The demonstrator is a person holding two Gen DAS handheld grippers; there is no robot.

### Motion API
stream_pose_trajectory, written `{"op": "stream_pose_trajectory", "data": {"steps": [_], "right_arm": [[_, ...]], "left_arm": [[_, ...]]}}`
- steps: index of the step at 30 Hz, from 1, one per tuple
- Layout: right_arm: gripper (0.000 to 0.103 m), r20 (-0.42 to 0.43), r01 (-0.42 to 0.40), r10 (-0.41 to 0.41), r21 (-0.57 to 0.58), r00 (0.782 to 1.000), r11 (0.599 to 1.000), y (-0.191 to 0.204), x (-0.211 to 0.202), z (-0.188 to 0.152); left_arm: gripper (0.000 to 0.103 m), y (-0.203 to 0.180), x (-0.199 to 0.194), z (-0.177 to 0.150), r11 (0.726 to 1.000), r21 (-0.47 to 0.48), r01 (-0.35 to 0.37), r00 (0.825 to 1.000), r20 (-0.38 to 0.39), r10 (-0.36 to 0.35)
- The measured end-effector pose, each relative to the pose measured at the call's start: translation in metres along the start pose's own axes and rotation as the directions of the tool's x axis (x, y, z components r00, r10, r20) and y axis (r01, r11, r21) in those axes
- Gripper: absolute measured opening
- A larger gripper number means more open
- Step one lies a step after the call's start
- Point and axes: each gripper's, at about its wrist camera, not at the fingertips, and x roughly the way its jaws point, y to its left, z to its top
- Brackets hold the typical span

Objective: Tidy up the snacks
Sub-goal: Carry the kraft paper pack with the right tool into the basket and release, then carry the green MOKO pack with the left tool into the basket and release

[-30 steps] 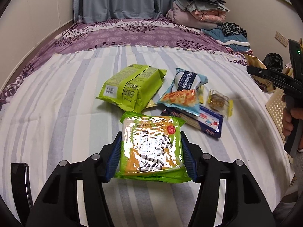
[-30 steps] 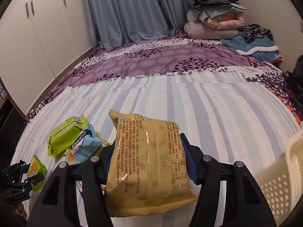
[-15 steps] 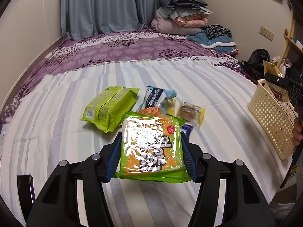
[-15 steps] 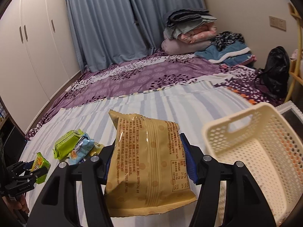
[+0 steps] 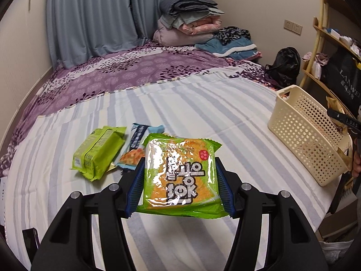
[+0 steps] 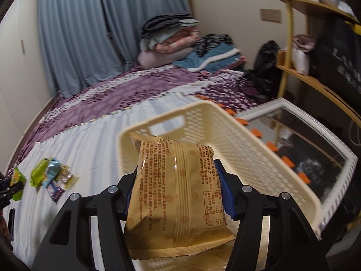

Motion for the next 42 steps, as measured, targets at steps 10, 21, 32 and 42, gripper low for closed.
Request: {"op": "stream_pose_trajectory", "data": {"steps": [10,21,32,42], "right_arm": [[0.060,-0.035,0.063,-0.061,0.068,0.998,0.996,-0.059,0.001,-0.019],[0.072,0.078,-0.012,0.004,0.104,0.997,0.994,-0.066,-0.018,-0.023],[0.073,0.176,-0.039,0.010,0.162,0.984,0.986,-0.082,-0.047,-0.032],[0.073,0.195,-0.036,-0.006,0.208,0.981,0.977,-0.099,-0.058,-0.042]], "left_arm": [[0.059,-0.051,0.003,0.020,0.996,0.080,0.046,0.999,-0.004,-0.046],[0.059,-0.112,0.004,0.043,0.977,0.173,0.126,0.992,0.008,-0.129],[0.059,-0.201,0.016,0.062,0.920,0.276,0.280,0.958,-0.021,-0.285],[0.059,-0.296,0.031,0.056,0.816,0.383,0.432,0.898,-0.099,-0.429]]}}
